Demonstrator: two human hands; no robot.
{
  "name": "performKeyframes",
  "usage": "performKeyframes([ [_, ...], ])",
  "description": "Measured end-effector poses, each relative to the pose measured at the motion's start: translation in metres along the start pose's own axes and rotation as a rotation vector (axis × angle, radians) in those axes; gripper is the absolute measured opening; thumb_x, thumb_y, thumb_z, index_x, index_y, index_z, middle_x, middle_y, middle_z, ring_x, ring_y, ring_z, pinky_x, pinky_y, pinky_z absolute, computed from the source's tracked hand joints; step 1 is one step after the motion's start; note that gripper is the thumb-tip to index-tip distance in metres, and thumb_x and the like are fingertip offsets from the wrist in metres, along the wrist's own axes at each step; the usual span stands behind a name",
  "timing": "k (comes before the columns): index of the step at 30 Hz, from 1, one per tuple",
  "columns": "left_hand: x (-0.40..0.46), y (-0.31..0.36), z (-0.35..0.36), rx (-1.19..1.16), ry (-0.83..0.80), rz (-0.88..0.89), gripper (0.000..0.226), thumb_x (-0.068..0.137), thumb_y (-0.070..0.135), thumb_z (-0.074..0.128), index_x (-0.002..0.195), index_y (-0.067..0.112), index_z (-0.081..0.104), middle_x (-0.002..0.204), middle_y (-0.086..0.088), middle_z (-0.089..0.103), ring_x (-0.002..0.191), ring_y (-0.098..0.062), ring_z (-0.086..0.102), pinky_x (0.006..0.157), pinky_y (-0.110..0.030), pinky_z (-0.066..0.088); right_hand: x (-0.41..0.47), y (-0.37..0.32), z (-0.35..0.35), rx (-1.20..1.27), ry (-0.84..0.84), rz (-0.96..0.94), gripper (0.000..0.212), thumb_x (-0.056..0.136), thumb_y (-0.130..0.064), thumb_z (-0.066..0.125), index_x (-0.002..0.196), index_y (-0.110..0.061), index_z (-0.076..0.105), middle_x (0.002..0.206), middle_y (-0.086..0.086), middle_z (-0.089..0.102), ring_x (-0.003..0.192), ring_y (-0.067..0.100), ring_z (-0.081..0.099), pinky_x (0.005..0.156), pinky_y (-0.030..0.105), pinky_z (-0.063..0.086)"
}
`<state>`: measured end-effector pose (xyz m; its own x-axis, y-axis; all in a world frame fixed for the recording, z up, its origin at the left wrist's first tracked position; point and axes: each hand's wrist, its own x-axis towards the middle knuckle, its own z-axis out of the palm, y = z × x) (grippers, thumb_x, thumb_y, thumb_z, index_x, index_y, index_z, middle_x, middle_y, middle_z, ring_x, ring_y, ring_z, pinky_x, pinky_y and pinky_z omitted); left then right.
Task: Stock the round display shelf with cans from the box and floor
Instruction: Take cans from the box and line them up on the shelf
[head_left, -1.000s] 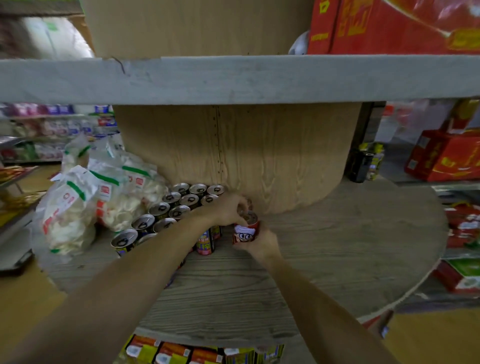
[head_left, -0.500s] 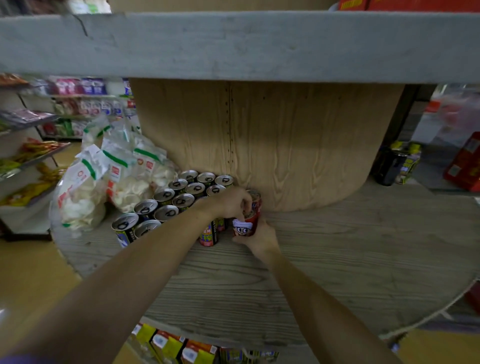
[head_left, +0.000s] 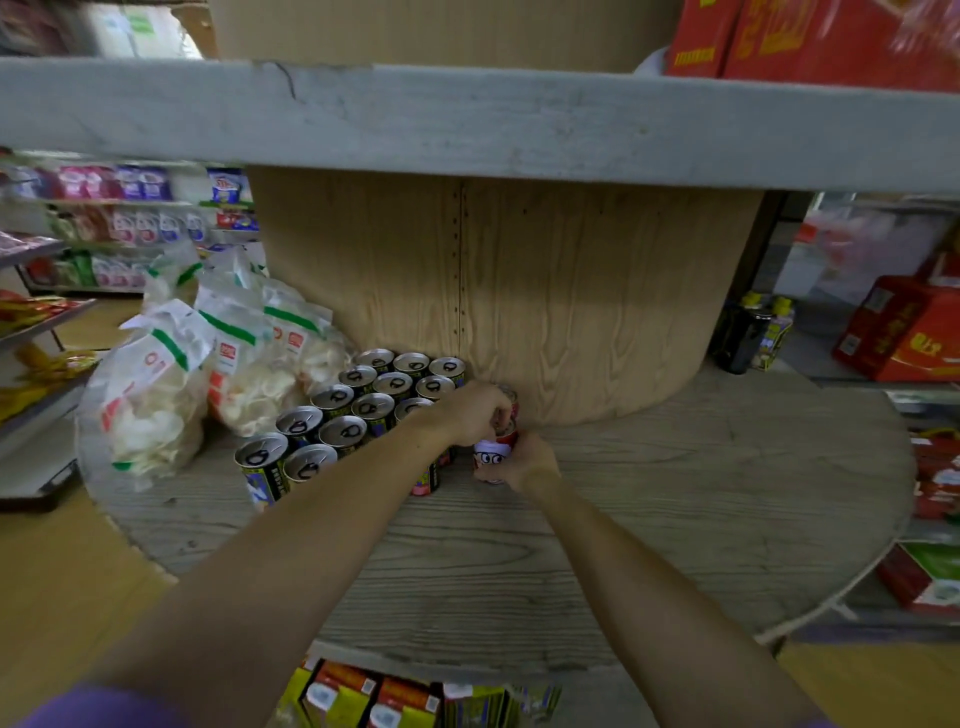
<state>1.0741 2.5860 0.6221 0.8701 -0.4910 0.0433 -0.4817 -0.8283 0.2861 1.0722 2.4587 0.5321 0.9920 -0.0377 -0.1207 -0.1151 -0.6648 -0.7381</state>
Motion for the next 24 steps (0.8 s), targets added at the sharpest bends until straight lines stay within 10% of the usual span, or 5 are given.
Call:
performKeyframes([
  [6, -0.014, 0.007, 0.0, -0.035, 0.005, 0.075, 0.019, 0.085, 0.008, 0.07, 0.103, 0.002, 0.069, 0.111, -0.01, 0.063, 0.102, -0.024, 0.06, 0.083, -0.029, 0.048, -0.027, -0.014, -0.025, -0.066, 0.09, -0.006, 0.014, 0.081, -0.03, 0.075, 0.081, -0.019, 0.068, 0.088, 0.007, 0.064, 0.089, 0.014, 0.06, 0.066, 0.022, 0.038],
  [11, -0.026, 0.017, -0.001, -0.074, 0.008, 0.135, 0.02, 0.084, 0.0, 0.064, 0.103, 0.004, 0.07, 0.106, -0.009, 0.062, 0.1, -0.022, 0.059, 0.077, -0.023, 0.043, -0.072, 0.002, -0.035, -0.028, 0.289, 0.098, 0.031, 0.084, -0.021, 0.068, 0.108, -0.003, 0.065, 0.111, 0.016, 0.069, 0.109, 0.03, 0.064, 0.077, 0.026, 0.045],
  [24, -0.093, 0.172, 0.116, -0.309, -0.277, 0.603, 0.006, 0.08, 0.006, 0.069, 0.084, 0.011, 0.069, 0.08, -0.007, 0.069, 0.075, -0.022, 0.062, 0.068, -0.03, 0.048, -0.304, 0.128, -0.066, 0.047, 0.497, 0.529, 0.027, 0.075, -0.012, 0.078, 0.069, -0.025, 0.055, 0.075, 0.005, 0.065, 0.064, 0.018, 0.057, 0.069, 0.038, 0.053],
])
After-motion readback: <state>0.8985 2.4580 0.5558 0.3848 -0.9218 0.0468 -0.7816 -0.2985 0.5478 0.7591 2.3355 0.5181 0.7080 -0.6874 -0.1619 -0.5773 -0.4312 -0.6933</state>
